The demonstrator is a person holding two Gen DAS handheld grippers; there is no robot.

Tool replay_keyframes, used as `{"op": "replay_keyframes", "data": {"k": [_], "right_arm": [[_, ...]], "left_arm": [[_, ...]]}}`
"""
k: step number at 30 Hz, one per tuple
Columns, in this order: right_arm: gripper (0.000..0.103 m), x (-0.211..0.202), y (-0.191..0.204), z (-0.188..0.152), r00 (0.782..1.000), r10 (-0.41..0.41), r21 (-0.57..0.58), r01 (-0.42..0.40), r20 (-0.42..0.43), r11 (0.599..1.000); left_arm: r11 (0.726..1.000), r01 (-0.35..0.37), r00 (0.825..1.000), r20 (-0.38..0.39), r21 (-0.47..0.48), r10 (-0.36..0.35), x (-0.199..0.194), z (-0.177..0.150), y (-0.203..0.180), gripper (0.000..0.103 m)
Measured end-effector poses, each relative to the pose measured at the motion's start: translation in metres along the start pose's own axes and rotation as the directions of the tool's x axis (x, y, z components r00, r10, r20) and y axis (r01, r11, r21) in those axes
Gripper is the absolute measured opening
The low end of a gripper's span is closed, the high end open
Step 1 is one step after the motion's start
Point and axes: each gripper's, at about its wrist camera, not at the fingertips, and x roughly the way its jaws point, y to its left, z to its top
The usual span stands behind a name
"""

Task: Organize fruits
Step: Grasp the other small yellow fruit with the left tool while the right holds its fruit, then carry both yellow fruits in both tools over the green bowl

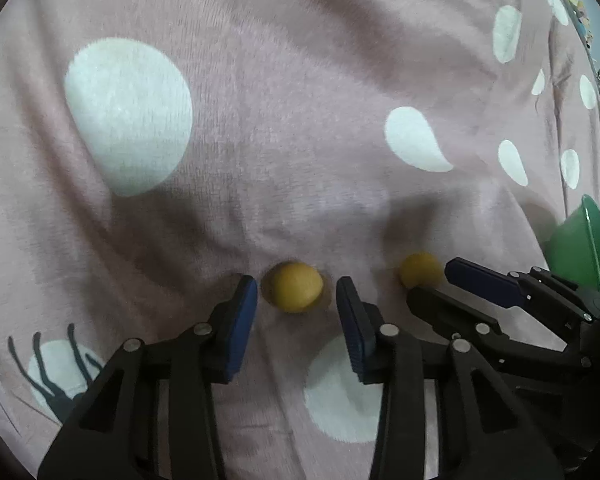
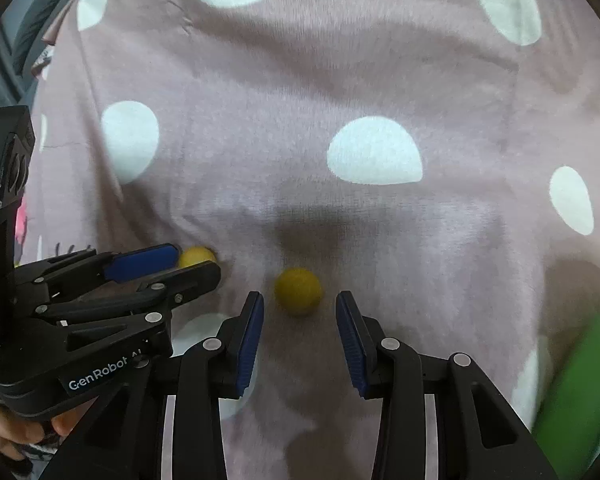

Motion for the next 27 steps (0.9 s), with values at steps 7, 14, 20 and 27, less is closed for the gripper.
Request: {"op": "replay_keyframes", "data": {"k": [7,14,20,27], "right_arm": [[0.038,0.011,0.01,0.002,0.999,-0.027,-0.052,0.028,0.021,0.998],[0.028,0.011,0.012,-0.005,0.997,-0.041,-0.061,0.044,0.061,0.997],[0.028,0.003,0.002,-0.011,0.998,0.0,-0.008,0.001,0.062,1.0],[0.028,-0.028,-0.009,-0.021,0.995,0.029,0.013,-0.03,0.101,0.999]], "left_arm": [[1.0,-0.016,1.0,0.02,0.002,0.016,0.006,0.0,0.005,0.03],[0.999,-0.04,0.998,0.039,0.031,0.039,0.018,0.007,-0.013,0.027],[0.999,-0.032,0.999,0.038,0.022,0.031,0.005,0.0,-0.009,0.027],[0.999,-0.025,0.998,0.058,0.039,0.023,-0.02,-0.008,-0.005,0.027]]}}
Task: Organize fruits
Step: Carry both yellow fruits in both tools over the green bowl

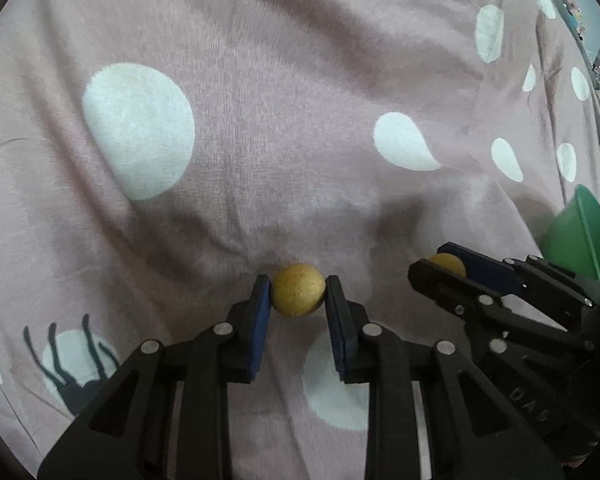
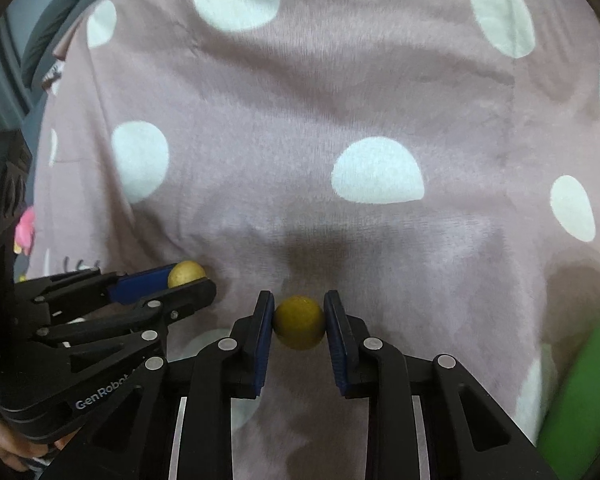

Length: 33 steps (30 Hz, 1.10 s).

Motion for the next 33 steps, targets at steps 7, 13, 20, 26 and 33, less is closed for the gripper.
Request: {"op": "replay_keyframes", "data": {"k": [7,13,20,26,33], "right_arm": [[0.028,-0.021,-0.003,0.002,1.0,0.0,-0.003,0.0,0.005,1.0],[0.028,-0.045,0.005,-0.002,1.0,-0.003,-0.019,0.003,0.029,1.0],[0.028,-0.074,0.008,-0.025,0.998,-0.005,-0.011,0.005,0.058,1.0],[0.028,-0.109,-0.001,-0.035,0.995,-0.015,-0.003,0.015,0.103,1.0],[0.028,-0.143,-0.02,-0.043,0.988,-0.043,0.023,0.04,0.151,0.999]], "left_arm": [[1.0,0.007,1.0,0.001,0.008,-0.007,-0.023,-0.013,-0.001,0.027],[0.999,0.005,1.0,0.011,0.039,-0.005,-0.043,-0.026,-0.016,0.027],[0.997,-0.003,1.0,0.03,0.083,0.001,-0.063,-0.037,-0.048,0.027],[0.992,-0.001,0.998,0.055,0.124,-0.006,-0.085,-0.044,-0.069,0.027],[0.981,0.032,0.994,0.092,0.19,-0.05,-0.102,-0.038,-0.111,0.027]]}}
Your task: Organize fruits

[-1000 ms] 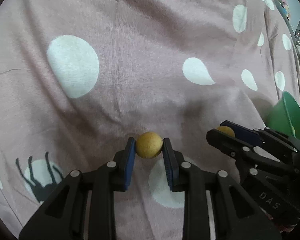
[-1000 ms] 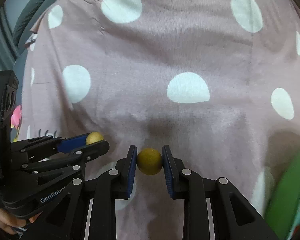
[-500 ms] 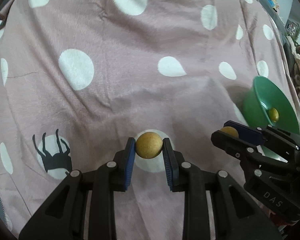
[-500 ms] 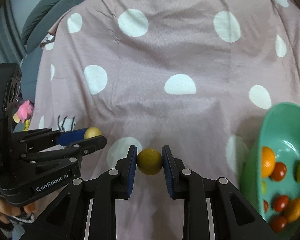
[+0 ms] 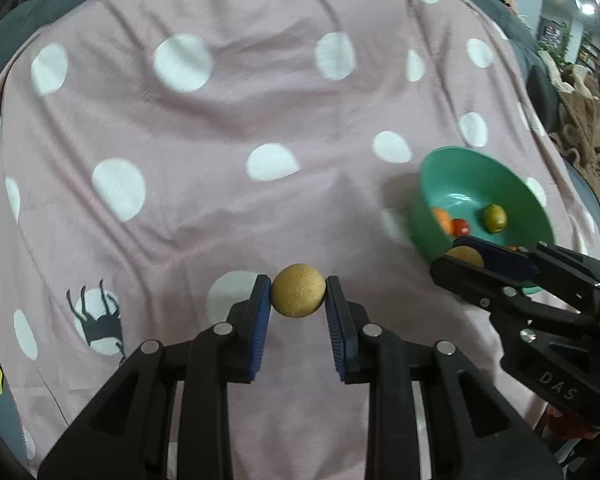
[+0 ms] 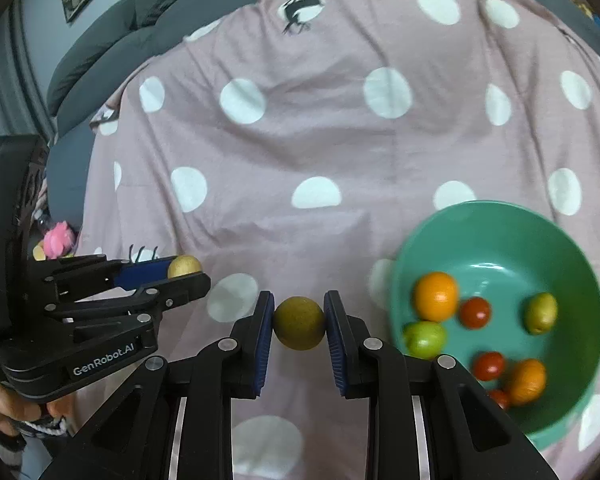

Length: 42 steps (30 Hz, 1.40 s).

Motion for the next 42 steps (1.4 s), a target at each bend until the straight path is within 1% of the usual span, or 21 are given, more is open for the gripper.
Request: {"op": "replay_keyframes", "data": {"k": [5,12,20,24,30,35,36,38,40,41,42], "right_arm": [[0.028,-0.019,-0.018,-0.003,0.999,-0.024,0.031,0.023,0.028,0.999],[0.028,-0.04,-0.052,-0.011,0.996,-0.074,0.085,0.07,0.049,0.994],[0.028,-0.043,-0.093,-0.019,0.992,-0.121,0.143,0.116,0.027,0.983],[0.028,-0.042,-0.108,-0.021,0.991,-0.132,0.163,0.127,0.021,0.978],[0.028,-0.032,-0.125,-0.024,0.99,-0.141,0.165,0.143,-0.021,0.976],[0.028,-0.02,-0.133,-0.028,0.979,-0.174,0.15,0.188,-0.102,0.971],[0.028,-0.019,-0.134,-0.028,0.975,-0.189,0.146,0.205,-0.115,0.968],[0.028,-0.02,-0.136,-0.027,0.974,-0.195,0.14,0.21,-0.114,0.968],[0.028,-0.023,-0.137,-0.026,0.972,-0.206,0.137,0.221,-0.115,0.966],[0.028,-0.025,-0.138,-0.025,0.97,-0.214,0.139,0.23,-0.117,0.963],[0.028,-0.028,-0.139,-0.024,0.968,-0.222,0.142,0.238,-0.12,0.961]], "left_arm": [[0.999,0.027,1.0,0.013,0.047,-0.027,-0.005,0.009,-0.03,0.027],[0.99,0.079,0.997,0.01,0.116,-0.08,0.003,0.023,-0.078,0.027],[0.979,0.124,0.992,-0.038,0.164,-0.119,0.03,0.04,-0.117,0.027],[0.974,0.135,0.99,-0.058,0.183,-0.126,0.043,0.046,-0.133,0.027],[0.97,0.133,0.988,-0.11,0.203,-0.113,0.07,0.048,-0.151,0.027],[0.969,0.132,0.98,-0.172,0.207,-0.097,0.09,0.044,-0.156,0.027],[0.971,0.13,0.979,-0.179,0.203,-0.093,0.091,0.044,-0.156,0.028],[0.971,0.129,0.98,-0.178,0.202,-0.094,0.09,0.045,-0.157,0.034],[0.974,0.117,0.982,-0.172,0.196,-0.083,0.087,0.048,-0.156,0.049],[0.975,0.114,0.983,-0.165,0.191,-0.083,0.083,0.05,-0.155,0.052],[0.976,0.11,0.984,-0.16,0.186,-0.08,0.079,0.052,-0.154,0.061]]}}
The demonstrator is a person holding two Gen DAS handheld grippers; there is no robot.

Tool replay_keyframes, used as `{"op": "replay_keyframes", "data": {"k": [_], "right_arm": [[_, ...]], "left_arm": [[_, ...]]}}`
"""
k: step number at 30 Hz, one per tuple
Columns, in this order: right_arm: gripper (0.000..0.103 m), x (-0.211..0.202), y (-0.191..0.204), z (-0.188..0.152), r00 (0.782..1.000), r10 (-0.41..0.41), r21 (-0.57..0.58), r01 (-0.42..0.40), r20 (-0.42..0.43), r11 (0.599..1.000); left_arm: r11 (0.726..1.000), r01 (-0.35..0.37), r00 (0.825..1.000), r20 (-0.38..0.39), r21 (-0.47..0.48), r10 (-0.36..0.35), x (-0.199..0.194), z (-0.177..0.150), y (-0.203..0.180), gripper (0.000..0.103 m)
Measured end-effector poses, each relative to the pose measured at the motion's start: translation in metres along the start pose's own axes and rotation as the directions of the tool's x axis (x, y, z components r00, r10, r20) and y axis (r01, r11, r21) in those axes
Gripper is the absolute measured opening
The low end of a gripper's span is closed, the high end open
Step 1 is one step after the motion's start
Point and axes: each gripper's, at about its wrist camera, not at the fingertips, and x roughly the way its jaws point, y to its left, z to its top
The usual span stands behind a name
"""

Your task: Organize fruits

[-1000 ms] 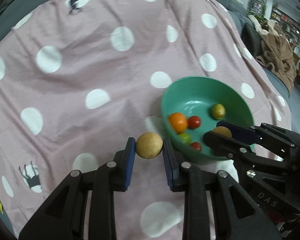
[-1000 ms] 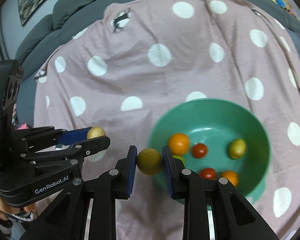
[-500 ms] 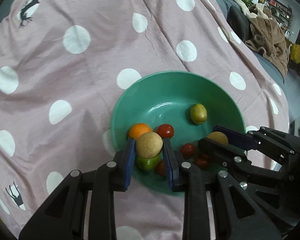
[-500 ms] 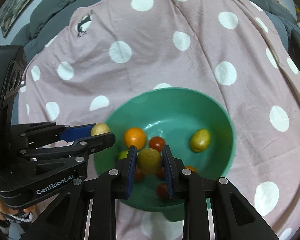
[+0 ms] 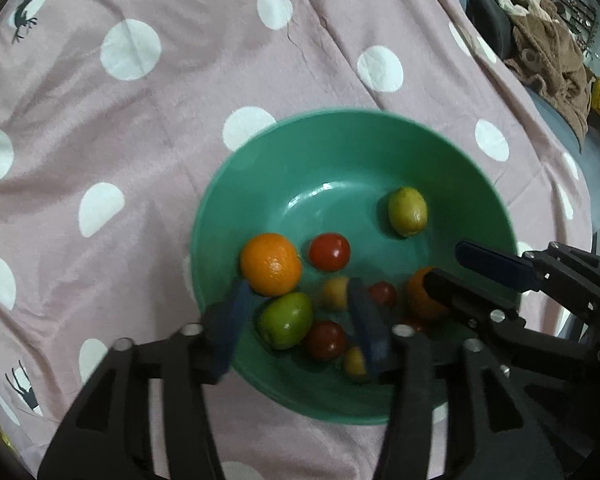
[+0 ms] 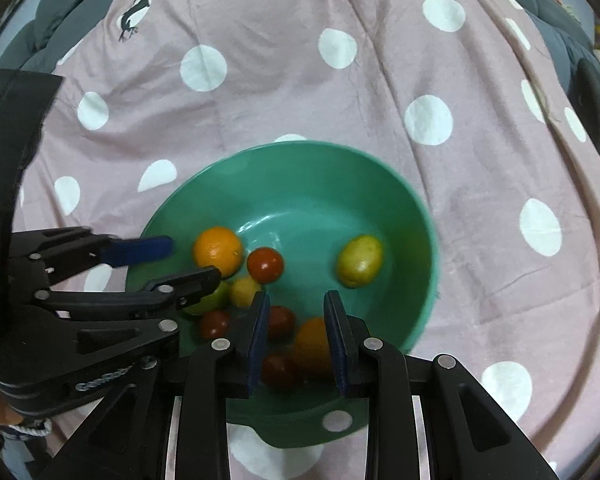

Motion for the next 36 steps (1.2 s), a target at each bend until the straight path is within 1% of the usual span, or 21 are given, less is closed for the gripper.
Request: {"op": "replay_keyframes", "data": {"k": [1,3,4,5,6,8,10,11,13,14,16,17,20,23,27,30,36], "right_arm": [[0.029,-0.002,-0.001,0.001,1.0,-0.005,0.003,0.005,-0.003,1.0],[0.031,-0.011,-0.002,0.005,1.0,-0.021,0.005,0.021,-0.012,1.0],[0.035,-0.016,-0.002,0.009,1.0,-0.026,-0.001,0.026,-0.014,1.0],[0.037,-0.022,-0.001,0.013,0.999,-0.031,-0.01,0.031,-0.015,0.999],[0.043,-0.031,0.001,0.017,0.999,-0.042,-0.023,0.042,-0.015,0.999],[0.048,-0.046,0.003,0.025,0.998,-0.063,-0.039,0.062,-0.016,0.997],[0.048,-0.059,0.004,0.033,0.998,-0.058,-0.04,0.057,-0.028,0.998],[0.049,-0.067,0.005,0.036,0.999,-0.046,-0.04,0.045,-0.028,0.998],[0.049,-0.08,0.009,0.044,0.999,-0.033,-0.053,0.032,-0.028,0.998],[0.049,-0.088,0.012,0.047,0.999,-0.036,-0.065,0.034,-0.027,0.997],[0.05,-0.101,0.018,0.053,0.999,-0.038,-0.091,0.036,-0.024,0.995],[0.051,-0.108,0.022,0.056,0.999,-0.031,-0.11,0.028,-0.028,0.994],[0.051,-0.118,0.028,0.063,0.999,-0.028,-0.133,0.023,-0.032,0.991],[0.051,-0.127,0.035,0.067,0.999,-0.031,-0.154,0.026,-0.029,0.988],[0.051,-0.134,0.04,0.071,0.999,-0.028,-0.17,0.024,-0.02,0.985],[0.051,-0.135,0.04,0.072,0.999,-0.033,-0.165,0.03,-0.017,0.986],[0.051,-0.137,0.036,0.073,0.999,-0.045,-0.15,0.043,-0.012,0.988]], "left_arm": [[1.0,-0.008,1.0,0.002,-0.008,0.009,-0.004,0.001,0.001,0.069],[0.999,-0.028,0.999,0.02,-0.02,0.029,-0.019,0.005,0.005,0.077],[0.999,-0.041,0.999,0.029,-0.023,0.042,-0.027,0.006,0.006,0.082],[0.998,-0.059,0.997,0.039,-0.032,0.06,-0.038,0.009,0.008,0.083],[0.997,-0.062,0.997,0.053,-0.036,0.064,-0.047,0.01,0.009,0.085],[0.996,-0.074,0.994,0.081,-0.049,0.078,-0.07,0.014,0.012,0.089],[0.992,-0.106,0.99,0.084,-0.068,0.111,-0.085,0.016,0.015,0.1],[0.99,-0.119,0.988,0.087,-0.077,0.126,-0.094,0.017,0.016,0.101],[0.992,-0.103,0.988,0.11,-0.073,0.111,-0.112,0.018,0.018,0.102],[0.992,-0.097,0.989,0.107,-0.079,0.105,-0.122,0.02,0.019,0.102],[0.99,-0.11,0.988,0.096,-0.083,0.118,-0.134,0.022,0.02,0.102],[0.99,-0.123,0.985,0.113,-0.075,0.131,-0.144,0.023,0.018,0.102],[0.986,-0.152,0.975,0.15,-0.074,0.162,-0.163,0.026,0.018,0.102],[0.986,-0.142,0.976,0.156,-0.087,0.154,-0.175,0.03,0.02,0.102],[0.985,-0.146,0.975,0.153,-0.091,0.159,-0.181,0.034,0.017,0.102],[0.987,-0.134,0.978,0.15,-0.09,0.147,-0.181,0.037,0.015,0.102],[0.988,-0.136,0.978,0.149,-0.073,0.146,-0.179,0.039,0.009,0.102]]}}
